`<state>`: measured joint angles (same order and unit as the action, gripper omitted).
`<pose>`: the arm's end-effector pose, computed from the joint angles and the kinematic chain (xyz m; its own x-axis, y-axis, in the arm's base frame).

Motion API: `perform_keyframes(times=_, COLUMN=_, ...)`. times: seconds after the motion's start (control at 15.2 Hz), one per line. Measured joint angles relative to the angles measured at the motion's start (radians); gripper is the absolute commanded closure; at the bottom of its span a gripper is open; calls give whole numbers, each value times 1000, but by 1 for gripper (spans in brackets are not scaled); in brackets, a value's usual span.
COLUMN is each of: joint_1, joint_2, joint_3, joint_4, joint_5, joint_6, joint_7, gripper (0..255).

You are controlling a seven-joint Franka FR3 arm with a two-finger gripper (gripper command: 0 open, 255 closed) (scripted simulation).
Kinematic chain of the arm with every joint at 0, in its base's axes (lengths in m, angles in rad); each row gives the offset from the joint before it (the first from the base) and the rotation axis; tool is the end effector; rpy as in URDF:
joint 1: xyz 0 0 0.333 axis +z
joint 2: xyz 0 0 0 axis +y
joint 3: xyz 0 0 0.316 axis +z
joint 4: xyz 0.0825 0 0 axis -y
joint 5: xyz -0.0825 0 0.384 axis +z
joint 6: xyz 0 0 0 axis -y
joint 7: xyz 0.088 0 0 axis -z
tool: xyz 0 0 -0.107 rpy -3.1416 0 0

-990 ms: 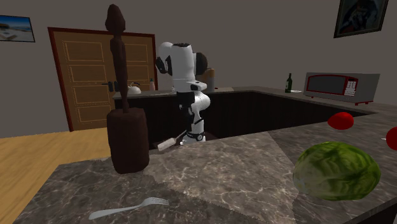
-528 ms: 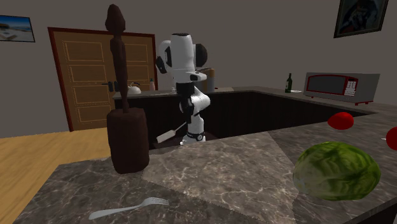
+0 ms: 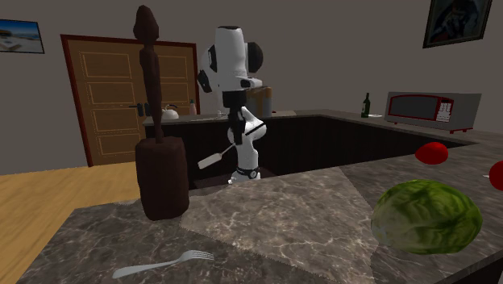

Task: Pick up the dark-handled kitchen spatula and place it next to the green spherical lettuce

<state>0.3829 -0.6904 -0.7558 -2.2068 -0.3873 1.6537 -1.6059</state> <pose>0.3382 -0.2359 0.5491 0.1732 0.9827 0.0663 0.9848 -0.1736 -0.0002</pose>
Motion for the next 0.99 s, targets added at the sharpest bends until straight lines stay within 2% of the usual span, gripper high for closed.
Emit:
perform_keyframes(times=0.4, joint_1=15, joint_2=18, joint_3=27, joint_4=82, joint_5=26, joint_6=-68, joint_7=4, gripper=255)
perform_keyframes(times=0.99, joint_1=90, joint_2=89, joint_3=149, joint_4=58, joint_5=124, joint_6=-13, joint_7=178, gripper=255)
